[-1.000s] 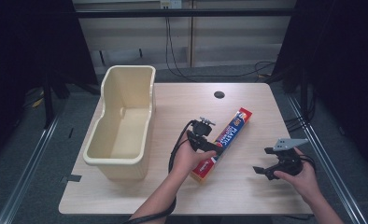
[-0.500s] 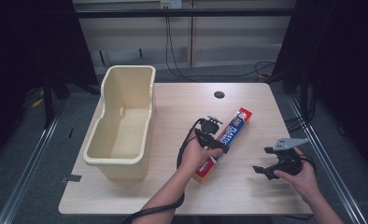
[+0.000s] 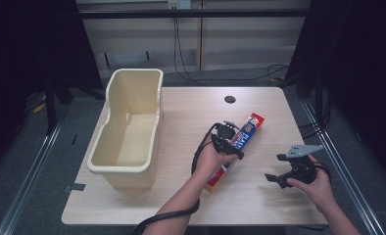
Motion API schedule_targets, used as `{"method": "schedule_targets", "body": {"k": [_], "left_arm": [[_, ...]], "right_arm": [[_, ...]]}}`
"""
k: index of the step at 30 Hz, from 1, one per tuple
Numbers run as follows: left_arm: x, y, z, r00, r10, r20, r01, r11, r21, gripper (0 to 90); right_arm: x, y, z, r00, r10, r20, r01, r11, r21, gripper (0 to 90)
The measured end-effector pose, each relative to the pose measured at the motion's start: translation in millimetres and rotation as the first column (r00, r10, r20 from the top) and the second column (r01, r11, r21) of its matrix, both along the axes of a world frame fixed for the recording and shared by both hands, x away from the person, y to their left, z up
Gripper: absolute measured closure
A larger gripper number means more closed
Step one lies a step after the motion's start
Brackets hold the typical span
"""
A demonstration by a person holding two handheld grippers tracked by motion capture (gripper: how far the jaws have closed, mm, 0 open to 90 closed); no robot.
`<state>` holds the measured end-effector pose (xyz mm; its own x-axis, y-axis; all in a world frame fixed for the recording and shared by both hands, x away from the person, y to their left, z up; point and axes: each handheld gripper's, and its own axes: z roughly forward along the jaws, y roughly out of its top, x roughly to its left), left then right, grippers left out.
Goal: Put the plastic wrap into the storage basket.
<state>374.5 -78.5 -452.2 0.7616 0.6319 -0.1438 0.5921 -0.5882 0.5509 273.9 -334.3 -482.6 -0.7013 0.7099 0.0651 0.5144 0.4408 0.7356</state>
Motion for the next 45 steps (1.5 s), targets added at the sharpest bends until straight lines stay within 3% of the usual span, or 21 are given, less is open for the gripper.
{"method": "schedule_targets", "body": {"k": [10,17,24,27,31,35,43,45], "left_arm": [[-0.9,1.8,0.3,0.9994,-0.008,-0.035,0.007,0.9998,-0.017,36.3],[-2.8,7.7,2.9,0.9981,0.009,-0.062,-0.009,1.0,-0.001,38.3],[-14.0,33.5,6.7,0.9965,0.012,-0.082,-0.009,0.9995,0.031,38.7],[-15.1,40.2,7.5,0.9939,0.028,-0.106,-0.026,0.9993,0.026,37.4],[-12.2,33.0,8.9,0.9949,0.016,-0.1,-0.015,0.9998,0.014,30.3],[-7.5,20.4,5.3,0.9963,0.01,-0.085,-0.007,0.9993,0.038,26.9],[-2.3,11.7,1.4,0.9964,0.024,-0.081,-0.019,0.9978,0.064,29.3],[-1.1,10.6,-1.0,0.9944,0.024,-0.103,-0.016,0.9969,0.077,29.8]], "right_arm": [[0.7,-0.3,0.0,1.0,0.002,0.005,-0.002,1.0,0.001,5.1],[0.6,0.1,0.7,0.9999,0.0,0.012,0.0,1.0,0.001,5.1],[0.5,-0.4,0.9,1.0,-0.003,0.006,0.003,1.0,0.01,5.3],[1.4,-0.3,0.7,1.0,0.0,0.006,0.0,1.0,0.014,5.3],[2.6,2.2,1.4,0.9999,0.001,0.016,-0.001,1.0,0.003,5.9],[3.0,2.6,1.0,1.0,0.003,0.007,-0.003,1.0,0.004,5.9],[3.9,4.0,2.6,0.9999,0.003,0.012,-0.004,1.0,0.025,5.9],[4.2,4.0,2.8,0.9999,0.009,0.014,-0.009,1.0,0.027,5.9]]}}
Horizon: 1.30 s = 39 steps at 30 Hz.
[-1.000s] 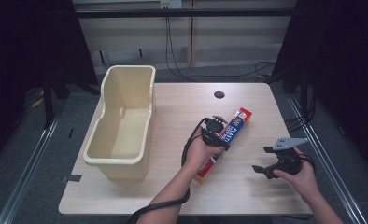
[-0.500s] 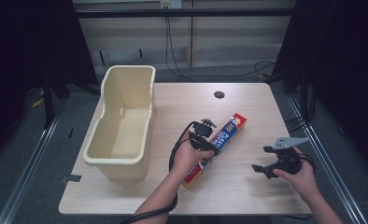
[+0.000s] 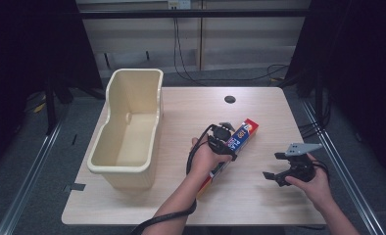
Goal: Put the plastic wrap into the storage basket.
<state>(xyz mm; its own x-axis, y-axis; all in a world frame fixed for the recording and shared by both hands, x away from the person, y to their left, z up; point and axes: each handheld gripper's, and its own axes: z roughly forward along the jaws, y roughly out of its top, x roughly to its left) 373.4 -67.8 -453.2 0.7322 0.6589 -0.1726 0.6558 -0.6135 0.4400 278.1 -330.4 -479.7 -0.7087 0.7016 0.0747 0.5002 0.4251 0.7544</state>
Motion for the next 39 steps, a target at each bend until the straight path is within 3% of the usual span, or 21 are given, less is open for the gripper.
{"method": "schedule_targets", "body": {"k": [5,8,10,11,13,17,21,30,39], "left_arm": [[2.5,-1.4,2.7,0.9999,0.014,-0.004,-0.014,0.9989,0.044,39.2],[4.5,-0.8,6.7,0.9966,0.043,-0.07,-0.039,0.9977,0.056,40.5],[4.4,0.1,9.4,0.9957,0.046,-0.08,-0.042,0.9977,0.053,40.7],[4.4,0.0,12.8,0.9963,0.037,-0.077,-0.031,0.9963,0.08,40.7],[5.1,1.5,18.3,0.996,0.035,-0.082,-0.027,0.9951,0.095,40.8],[7.6,9.0,29.1,0.9905,0.047,-0.129,-0.035,0.995,0.094,40.9],[7.5,15.7,41.1,0.9896,0.047,-0.136,-0.032,0.9934,0.11,40.9],[8.9,38.2,77.1,0.9853,0.076,-0.153,-0.063,0.9944,0.084,40.9],[9.7,55.5,109.6,0.9817,0.103,-0.16,-0.091,0.9926,0.08,40.9]], "right_arm": [[0.0,0.2,-0.2,1.0,0.003,-0.003,-0.003,1.0,0.0,5.9],[0.0,0.5,-0.2,1.0,0.0,-0.001,0.0,1.0,-0.006,5.9],[0.1,0.5,-0.4,1.0,0.003,-0.001,-0.003,1.0,-0.007,5.9],[0.0,0.4,-0.3,1.0,0.002,-0.002,-0.002,1.0,-0.006,5.9],[-0.1,0.2,-0.3,1.0,-0.003,-0.002,0.003,1.0,-0.002,5.9],[0.1,-0.4,-0.1,1.0,-0.001,0.003,0.001,1.0,0.001,5.8],[-0.3,-0.4,-0.3,1.0,0.004,-0.004,-0.003,1.0,0.003,5.6],[-0.1,1.7,-0.6,1.0,0.0,-0.007,0.001,1.0,0.009,4.1],[0.3,4.5,-1.6,0.9995,0.031,-0.006,-0.031,0.999,0.014,2.4]]}}
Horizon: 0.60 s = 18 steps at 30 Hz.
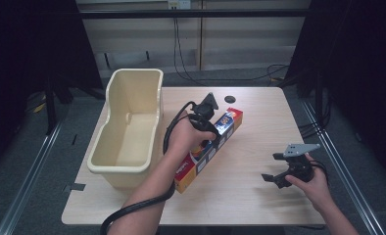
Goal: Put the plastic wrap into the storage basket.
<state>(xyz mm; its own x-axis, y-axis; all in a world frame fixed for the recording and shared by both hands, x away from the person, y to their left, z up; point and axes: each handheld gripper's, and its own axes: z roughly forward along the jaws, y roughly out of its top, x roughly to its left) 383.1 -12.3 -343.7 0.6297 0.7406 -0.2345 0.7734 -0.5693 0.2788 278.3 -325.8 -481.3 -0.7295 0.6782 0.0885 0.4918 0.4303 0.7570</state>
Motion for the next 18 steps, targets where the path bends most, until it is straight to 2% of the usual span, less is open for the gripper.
{"method": "schedule_targets", "body": {"k": [3,6,10,18], "left_arm": [[0.1,4.0,9.5,0.9999,0.011,-0.008,-0.011,0.9998,0.014,40.9],[0.4,8.5,18.4,0.9997,0.016,-0.021,-0.016,0.9999,0.001,40.9],[0.5,14.3,29.9,0.9995,0.03,-0.011,-0.03,0.9996,-0.002,40.9],[2.5,25.8,48.8,0.9978,0.062,-0.024,-0.062,0.998,-0.011,40.9]], "right_arm": [[-0.1,0.8,-0.5,1.0,0.004,-0.001,-0.004,1.0,-0.004,2.4],[-0.5,1.8,-0.4,0.9999,0.012,-0.007,-0.012,1.0,-0.006,2.4],[-0.5,3.2,-0.7,0.9997,0.024,-0.008,-0.024,1.0,-0.01,2.4],[-0.6,3.6,-0.2,0.9997,0.023,-0.005,-0.023,1.0,-0.009,2.4]]}}
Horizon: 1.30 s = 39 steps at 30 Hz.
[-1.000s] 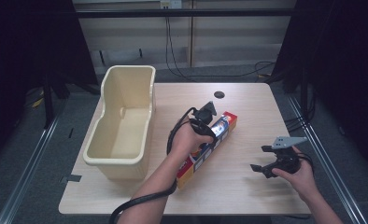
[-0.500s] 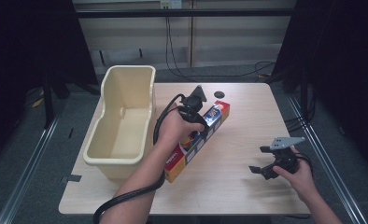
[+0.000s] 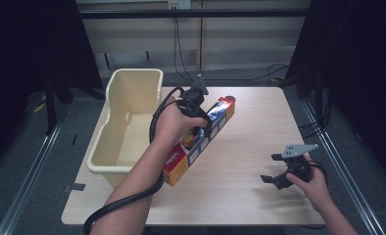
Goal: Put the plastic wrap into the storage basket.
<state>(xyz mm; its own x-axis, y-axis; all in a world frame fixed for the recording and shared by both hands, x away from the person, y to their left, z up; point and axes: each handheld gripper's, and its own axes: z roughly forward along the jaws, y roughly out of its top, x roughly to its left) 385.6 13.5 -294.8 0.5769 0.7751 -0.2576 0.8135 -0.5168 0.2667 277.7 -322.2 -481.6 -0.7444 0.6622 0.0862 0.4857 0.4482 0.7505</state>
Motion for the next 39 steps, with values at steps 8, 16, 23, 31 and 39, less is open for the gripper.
{"method": "schedule_targets", "body": {"k": [8,16,23,31,39], "left_arm": [[1.2,11.9,18.2,0.9995,0.032,-0.004,-0.032,0.9995,0.006,40.9],[4.0,24.3,37.2,0.998,0.063,0.0,-0.063,0.998,0.009,40.9],[5.3,35.2,50.7,0.9962,0.087,0.009,-0.087,0.9961,0.013,40.9],[6.8,50.1,61.7,0.9933,0.116,0.007,-0.116,0.9932,0.017,40.9],[7.5,59.3,74.4,0.9879,0.155,0.011,-0.155,0.988,0.002,41.0]], "right_arm": [[-0.2,1.0,-0.8,0.9999,0.009,-0.009,-0.009,1.0,0.001,2.4],[-0.2,0.6,-0.1,1.0,0.008,-0.002,-0.008,1.0,0.005,2.4],[-0.6,0.7,-0.4,1.0,0.006,-0.001,-0.006,1.0,0.001,2.4],[-0.5,2.0,-1.5,0.9999,0.016,-0.003,-0.016,1.0,-0.003,2.4],[-0.4,1.8,-1.5,0.9999,0.014,-0.007,-0.014,1.0,0.002,2.4]]}}
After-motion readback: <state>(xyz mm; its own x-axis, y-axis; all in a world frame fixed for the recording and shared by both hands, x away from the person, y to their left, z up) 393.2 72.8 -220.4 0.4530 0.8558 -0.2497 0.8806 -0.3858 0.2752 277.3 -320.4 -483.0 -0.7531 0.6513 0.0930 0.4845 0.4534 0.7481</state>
